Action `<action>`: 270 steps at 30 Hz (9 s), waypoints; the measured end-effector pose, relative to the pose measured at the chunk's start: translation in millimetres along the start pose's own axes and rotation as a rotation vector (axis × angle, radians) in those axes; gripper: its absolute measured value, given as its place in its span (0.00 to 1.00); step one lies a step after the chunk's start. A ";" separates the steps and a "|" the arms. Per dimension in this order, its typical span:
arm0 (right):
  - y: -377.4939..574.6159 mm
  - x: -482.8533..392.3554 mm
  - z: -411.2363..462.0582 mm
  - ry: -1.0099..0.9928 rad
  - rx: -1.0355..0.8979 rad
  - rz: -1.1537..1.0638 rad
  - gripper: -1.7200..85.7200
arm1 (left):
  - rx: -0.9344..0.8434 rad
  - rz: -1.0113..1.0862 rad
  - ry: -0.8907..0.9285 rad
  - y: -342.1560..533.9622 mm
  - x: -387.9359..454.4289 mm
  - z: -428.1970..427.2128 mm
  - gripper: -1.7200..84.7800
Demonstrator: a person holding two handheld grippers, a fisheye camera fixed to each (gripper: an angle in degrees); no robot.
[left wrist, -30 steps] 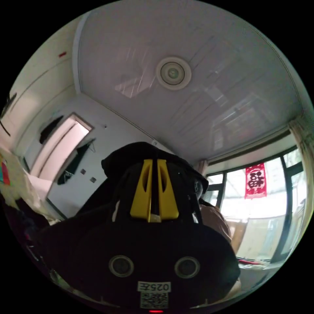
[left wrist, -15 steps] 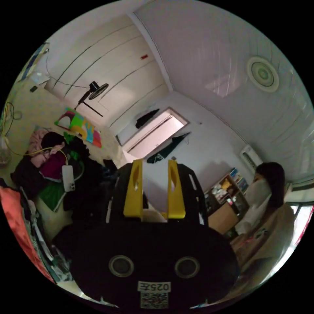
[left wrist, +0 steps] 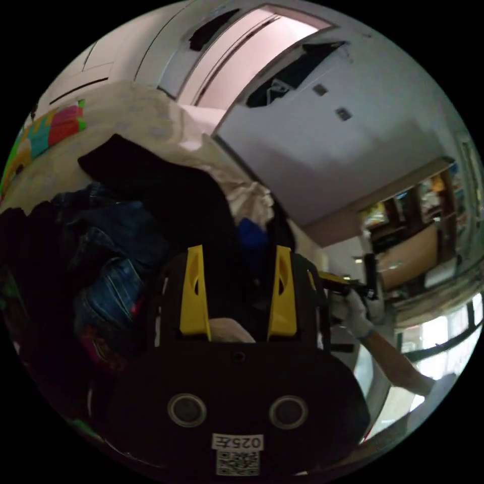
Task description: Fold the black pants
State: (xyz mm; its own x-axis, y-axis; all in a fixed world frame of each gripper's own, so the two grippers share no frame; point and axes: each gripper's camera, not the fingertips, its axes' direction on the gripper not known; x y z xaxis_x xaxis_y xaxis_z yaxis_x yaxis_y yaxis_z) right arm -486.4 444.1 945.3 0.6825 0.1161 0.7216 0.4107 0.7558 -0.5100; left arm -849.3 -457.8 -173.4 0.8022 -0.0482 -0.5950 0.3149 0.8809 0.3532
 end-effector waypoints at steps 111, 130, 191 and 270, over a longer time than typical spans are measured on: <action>392.0 22.6 -912.7 -0.183 0.395 0.931 0.26 | -0.722 1.018 0.463 1113.5 41.5 249.6 0.14; 483.4 23.9 -891.7 -0.640 0.712 1.277 0.18 | -0.790 1.069 0.168 1249.1 -19.8 330.9 0.13; 260.9 -627.2 -850.7 0.183 -0.084 0.085 0.08 | -1.128 1.275 -0.326 1044.7 190.4 451.8 0.08; 51.7 -134.7 -927.6 -1.043 0.274 0.029 0.03 | -0.197 0.934 1.734 718.7 -60.6 -118.3 0.04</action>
State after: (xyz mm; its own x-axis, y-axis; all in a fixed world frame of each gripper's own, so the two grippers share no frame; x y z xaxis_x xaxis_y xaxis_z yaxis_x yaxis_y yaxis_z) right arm 3.6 -130.2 387.4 -0.2153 0.5303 0.8200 0.1652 0.8474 -0.5047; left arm -731.5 233.9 31.1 -0.6507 0.7019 -0.2896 0.0143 0.3926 0.9196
